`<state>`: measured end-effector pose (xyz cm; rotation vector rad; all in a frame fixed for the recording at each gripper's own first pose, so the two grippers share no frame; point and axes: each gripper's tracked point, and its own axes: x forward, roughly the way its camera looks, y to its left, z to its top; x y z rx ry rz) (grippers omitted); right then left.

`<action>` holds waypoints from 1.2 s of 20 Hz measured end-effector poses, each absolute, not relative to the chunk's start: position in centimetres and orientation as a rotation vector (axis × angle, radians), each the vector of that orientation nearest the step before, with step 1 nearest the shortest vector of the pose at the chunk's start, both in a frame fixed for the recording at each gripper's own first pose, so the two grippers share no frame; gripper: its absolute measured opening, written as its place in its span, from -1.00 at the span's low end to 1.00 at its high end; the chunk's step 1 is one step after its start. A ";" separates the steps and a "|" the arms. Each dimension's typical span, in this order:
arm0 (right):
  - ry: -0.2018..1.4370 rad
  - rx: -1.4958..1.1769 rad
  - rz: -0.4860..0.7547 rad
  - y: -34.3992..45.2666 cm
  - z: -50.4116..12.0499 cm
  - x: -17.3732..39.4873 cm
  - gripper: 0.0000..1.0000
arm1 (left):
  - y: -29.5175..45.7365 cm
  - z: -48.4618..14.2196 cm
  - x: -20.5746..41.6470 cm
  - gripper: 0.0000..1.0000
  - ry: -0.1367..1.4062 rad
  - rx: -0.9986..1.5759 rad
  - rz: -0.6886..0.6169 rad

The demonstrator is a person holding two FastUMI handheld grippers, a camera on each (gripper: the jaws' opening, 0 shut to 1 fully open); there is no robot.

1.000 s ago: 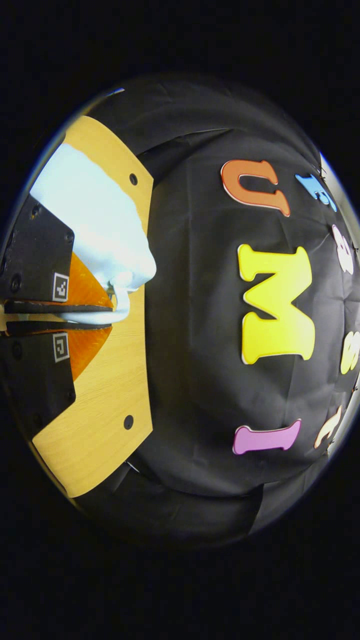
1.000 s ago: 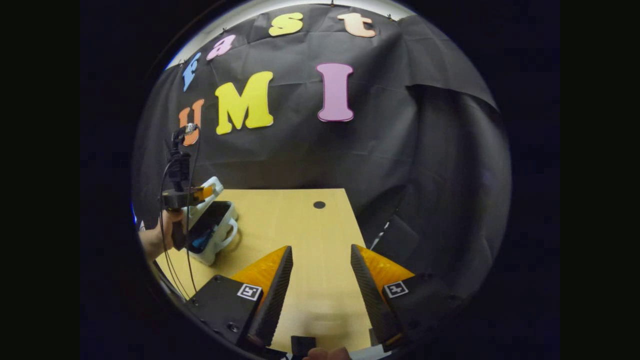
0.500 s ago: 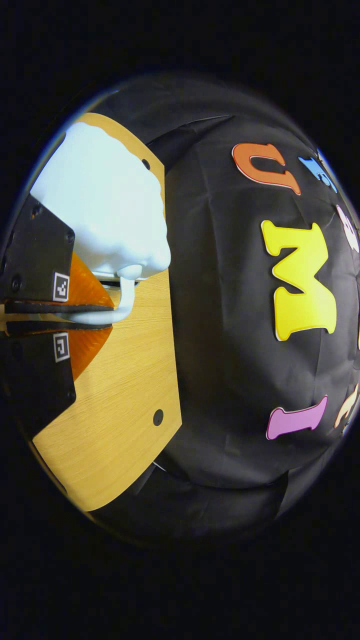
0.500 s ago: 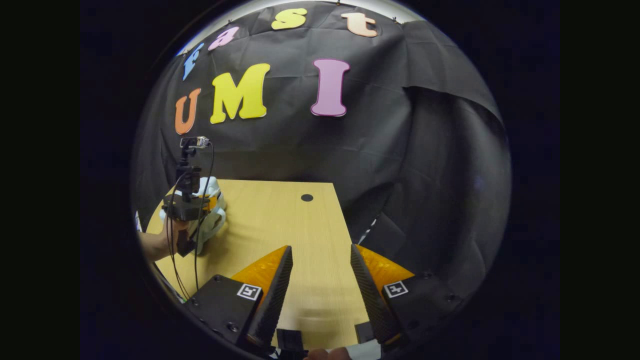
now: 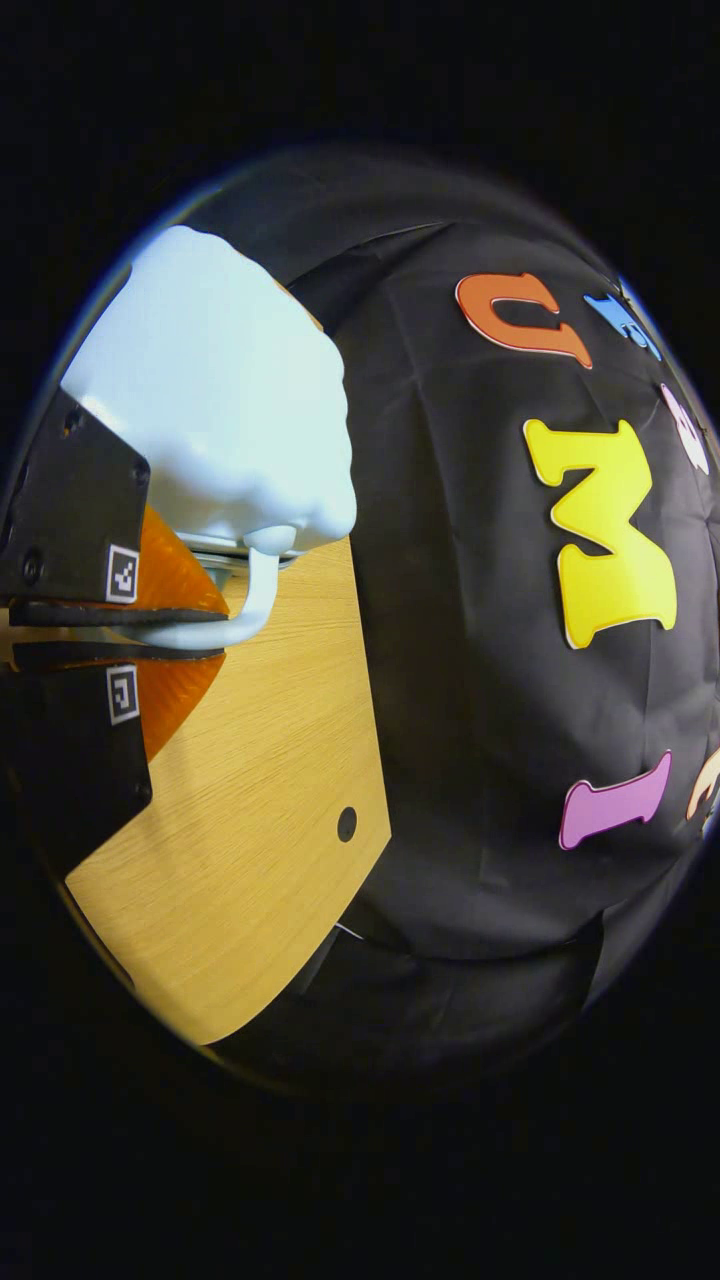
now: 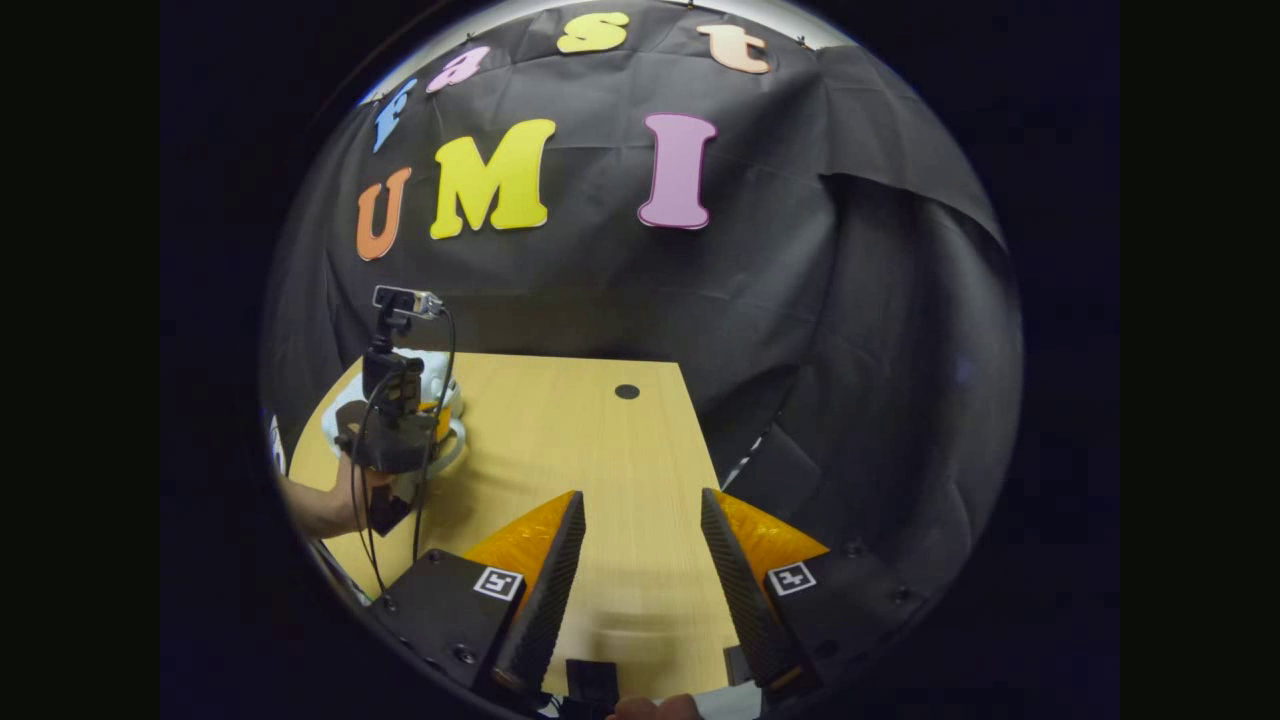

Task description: First open the suitcase, pack the skin care products into it, and then close the suitcase.

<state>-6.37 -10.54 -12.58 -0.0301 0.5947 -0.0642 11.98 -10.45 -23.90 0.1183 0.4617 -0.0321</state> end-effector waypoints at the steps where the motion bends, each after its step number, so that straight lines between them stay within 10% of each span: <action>1: 0.592 -0.031 -0.064 -10.5 -12.5 -6.3 0.41 | -10.7 -24.3 12.0 -0.81 0.470 0.135 -0.033; 7: 0.568 -0.005 -0.054 -10.1 -12.2 -5.8 0.35 | -11.9 -26.0 12.0 -0.45 0.510 0.215 -0.062; 9: 0.552 0.016 -0.050 -10.2 -12.1 -5.5 0.41 | -13.2 -25.5 11.2 0.02 0.516 0.185 -0.100; 11: 0.525 0.048 -0.039 -10.1 -11.6 -5.0 0.41 | -14.5 -23.8 10.1 0.96 0.490 0.151 -0.127; 24: 0.170 0.037 0.118 -1.6 -0.8 2.8 0.46 | -8.1 3.1 1.5 0.99 0.039 -0.068 0.054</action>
